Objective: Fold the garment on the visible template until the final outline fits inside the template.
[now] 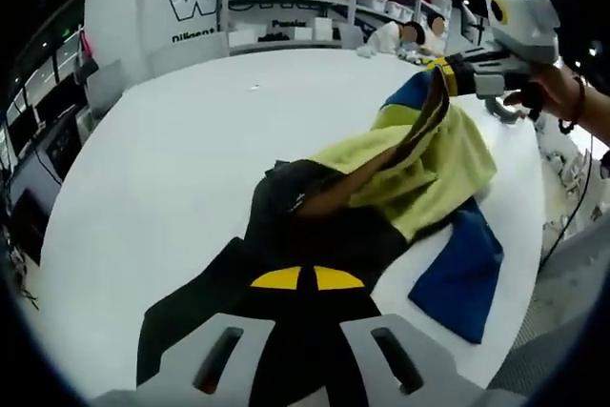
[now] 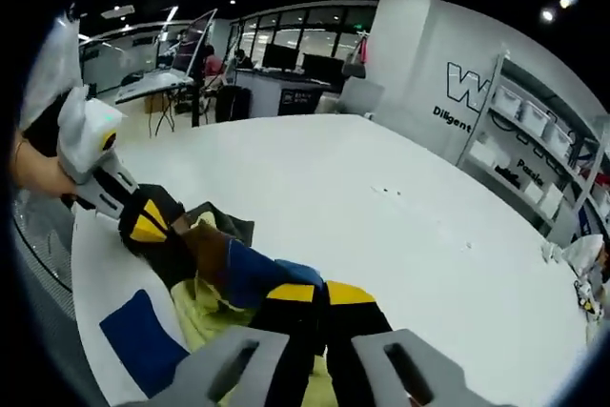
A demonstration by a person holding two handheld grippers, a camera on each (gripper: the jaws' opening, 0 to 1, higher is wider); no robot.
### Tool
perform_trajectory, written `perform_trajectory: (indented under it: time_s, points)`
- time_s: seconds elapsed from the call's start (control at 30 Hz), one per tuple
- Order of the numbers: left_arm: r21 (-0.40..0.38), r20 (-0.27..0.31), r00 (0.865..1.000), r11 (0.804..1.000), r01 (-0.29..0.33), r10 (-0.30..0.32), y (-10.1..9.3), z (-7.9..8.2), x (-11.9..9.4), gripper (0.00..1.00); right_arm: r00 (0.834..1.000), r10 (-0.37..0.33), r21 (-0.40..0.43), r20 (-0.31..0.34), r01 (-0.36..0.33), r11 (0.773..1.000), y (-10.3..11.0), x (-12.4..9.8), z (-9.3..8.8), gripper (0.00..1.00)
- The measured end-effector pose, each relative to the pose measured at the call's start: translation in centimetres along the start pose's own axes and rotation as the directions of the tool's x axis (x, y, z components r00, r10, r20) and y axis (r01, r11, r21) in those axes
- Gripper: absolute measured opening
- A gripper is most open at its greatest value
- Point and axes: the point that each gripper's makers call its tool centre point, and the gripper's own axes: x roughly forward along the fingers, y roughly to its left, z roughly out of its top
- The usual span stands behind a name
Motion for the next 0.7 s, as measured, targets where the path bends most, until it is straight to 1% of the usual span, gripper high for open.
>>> perform_trajectory:
  time_s: [0.03,0.2,0.37,0.4,0.47,0.5,0.53,0.6,0.7]
  points:
    - [0.000,0.008,1.000,1.000,0.000,0.000,0.1,0.2,-0.4,0.01,1.000,-0.009,0.032,-0.015,0.009,0.999,-0.5,0.1,-0.2,0.00]
    - [0.015,0.026,1.000,1.000,0.017,-0.017,0.6,0.9,-1.6,0.00,0.999,-0.035,0.109,-0.033,0.038,0.993,-2.5,0.8,-0.1,0.00]
    - [0.004,0.040,0.999,1.000,0.029,-0.029,1.2,1.5,-2.5,0.00,0.997,-0.050,0.125,-0.067,0.058,0.991,-3.8,1.7,-0.5,0.00]
    - [0.015,0.037,0.999,0.999,0.035,-0.036,1.4,1.6,-2.8,0.00,0.995,-0.050,0.141,-0.084,0.061,0.988,-4.2,2.1,-0.9,0.00]
    - [0.027,0.036,0.999,0.999,0.033,-0.034,2.0,1.9,-3.1,0.00,0.993,-0.053,0.146,-0.102,0.067,0.987,-4.7,2.5,-1.1,0.00]
    - [0.028,0.036,0.999,0.999,0.035,-0.036,2.1,1.9,-3.1,0.00,0.993,-0.052,0.148,-0.104,0.067,0.987,-4.7,2.5,-1.1,0.00]
    - [0.031,0.039,0.999,0.999,0.037,-0.038,2.7,2.2,-3.3,0.00,0.992,-0.050,0.157,-0.114,0.068,0.985,-4.9,2.8,-1.3,0.00]
    - [0.038,0.040,0.998,0.998,0.043,-0.044,3.2,2.6,-3.4,0.01,0.989,-0.053,0.149,-0.137,0.074,0.986,-5.2,3.2,-1.6,0.00]
    - [0.049,0.041,0.998,0.998,0.036,-0.038,4.1,3.1,-3.3,0.01,0.988,-0.047,0.150,-0.150,0.070,0.986,-5.2,3.6,-1.6,0.00]
